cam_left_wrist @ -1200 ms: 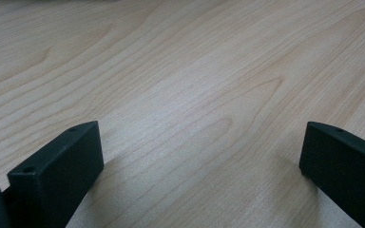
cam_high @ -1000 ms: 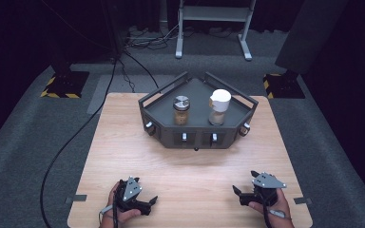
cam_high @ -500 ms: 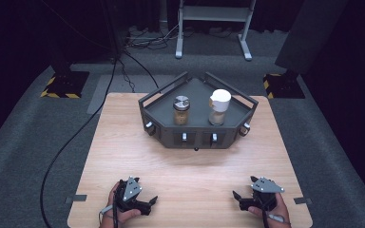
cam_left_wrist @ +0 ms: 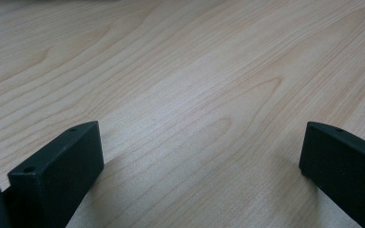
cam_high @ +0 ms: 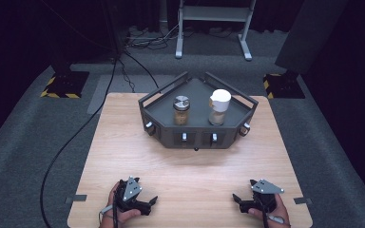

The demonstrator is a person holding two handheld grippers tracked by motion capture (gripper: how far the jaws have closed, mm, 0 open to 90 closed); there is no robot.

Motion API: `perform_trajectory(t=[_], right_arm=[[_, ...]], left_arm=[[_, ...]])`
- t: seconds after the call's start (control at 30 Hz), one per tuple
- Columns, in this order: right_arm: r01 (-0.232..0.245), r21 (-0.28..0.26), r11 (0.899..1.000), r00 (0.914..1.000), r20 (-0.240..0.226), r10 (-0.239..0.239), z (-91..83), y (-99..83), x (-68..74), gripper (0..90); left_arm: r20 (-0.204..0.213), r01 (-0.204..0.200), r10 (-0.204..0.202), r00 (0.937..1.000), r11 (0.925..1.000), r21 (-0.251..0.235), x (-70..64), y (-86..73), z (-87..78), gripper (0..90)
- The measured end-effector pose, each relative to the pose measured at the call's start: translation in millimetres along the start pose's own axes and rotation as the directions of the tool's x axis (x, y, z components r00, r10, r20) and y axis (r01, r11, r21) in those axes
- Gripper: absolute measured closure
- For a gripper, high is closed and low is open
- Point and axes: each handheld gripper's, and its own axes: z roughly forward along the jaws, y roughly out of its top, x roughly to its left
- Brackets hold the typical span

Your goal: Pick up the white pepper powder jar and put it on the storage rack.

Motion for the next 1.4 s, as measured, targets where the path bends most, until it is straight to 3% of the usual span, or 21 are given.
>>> perform_trajectory(t=[0.53, 1.4], right_arm=[[-0.013, -0.077, 0.997, 0.9998, 0.016, 0.015, 0.9, -20.7, 3.2, 5.1], [-0.021, -0.070, 0.997, 0.9995, 0.024, 0.022, 0.7, -19.9, 4.9, 1.9]], left_arm=[[0.000, 0.000, 0.000, 1.0000, 1.0000, -0.002, -0.1, -0.3, 0.0, 0.8], [-0.005, 0.005, -0.005, 1.0000, 1.0000, 0.000, -0.8, -0.1, 0.0, 0.7]])
